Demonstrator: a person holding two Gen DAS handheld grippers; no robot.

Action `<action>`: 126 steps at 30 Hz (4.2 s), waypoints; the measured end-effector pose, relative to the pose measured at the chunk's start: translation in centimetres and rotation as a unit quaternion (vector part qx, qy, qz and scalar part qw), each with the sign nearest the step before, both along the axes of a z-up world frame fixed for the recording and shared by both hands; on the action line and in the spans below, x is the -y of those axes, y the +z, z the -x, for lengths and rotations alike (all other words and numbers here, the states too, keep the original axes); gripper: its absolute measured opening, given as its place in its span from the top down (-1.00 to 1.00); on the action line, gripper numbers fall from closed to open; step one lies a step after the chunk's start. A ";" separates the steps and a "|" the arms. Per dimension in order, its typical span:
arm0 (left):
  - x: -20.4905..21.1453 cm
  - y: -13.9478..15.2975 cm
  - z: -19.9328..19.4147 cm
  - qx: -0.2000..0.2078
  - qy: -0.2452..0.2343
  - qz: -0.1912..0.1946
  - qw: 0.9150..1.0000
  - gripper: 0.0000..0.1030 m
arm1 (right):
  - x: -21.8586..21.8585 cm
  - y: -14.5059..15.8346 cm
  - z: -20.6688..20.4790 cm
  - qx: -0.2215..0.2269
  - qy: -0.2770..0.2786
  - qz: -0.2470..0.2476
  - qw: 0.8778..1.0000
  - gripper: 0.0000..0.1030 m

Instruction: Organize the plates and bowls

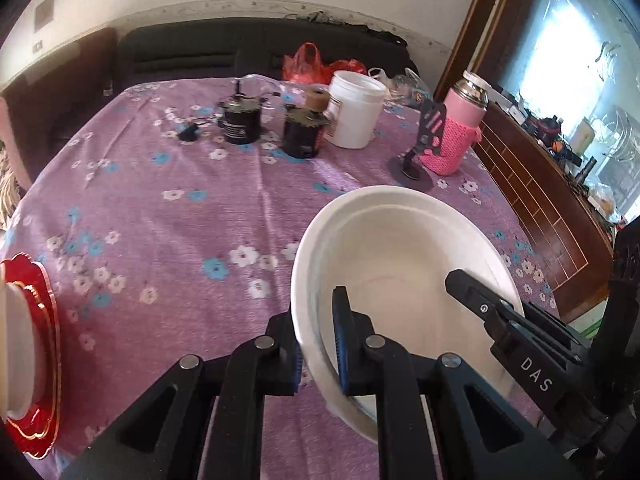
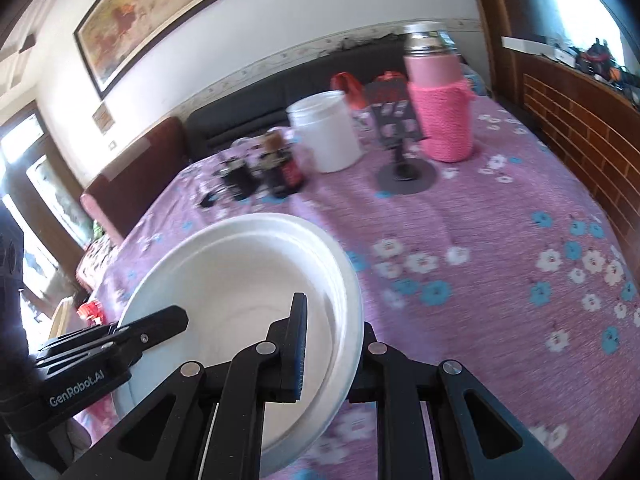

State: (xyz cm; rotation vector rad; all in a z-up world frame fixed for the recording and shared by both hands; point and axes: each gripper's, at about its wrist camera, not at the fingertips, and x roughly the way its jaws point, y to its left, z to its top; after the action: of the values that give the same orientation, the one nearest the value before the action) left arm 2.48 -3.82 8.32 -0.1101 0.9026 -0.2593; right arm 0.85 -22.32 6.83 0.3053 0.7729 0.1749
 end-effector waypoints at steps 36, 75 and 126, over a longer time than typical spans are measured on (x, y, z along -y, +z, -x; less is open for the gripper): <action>-33.2 0.3 8.3 0.031 0.245 0.016 0.969 0.70 | -36.7 3.1 0.8 0.031 0.217 0.129 0.967 0.71; -30.9 7.4 18.8 0.210 0.329 -0.072 0.918 -0.88 | -30.4 6.2 4.1 0.112 0.116 0.072 0.984 -0.59; -22.9 3.9 19.3 0.194 0.296 -0.133 0.926 -1.00 | -28.3 0.2 12.9 0.071 0.144 0.082 0.984 -0.77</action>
State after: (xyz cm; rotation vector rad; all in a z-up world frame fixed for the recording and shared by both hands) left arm -16.85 19.10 12.20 -0.0714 0.4677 0.3976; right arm -12.06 5.99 7.06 0.0222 0.6834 0.3983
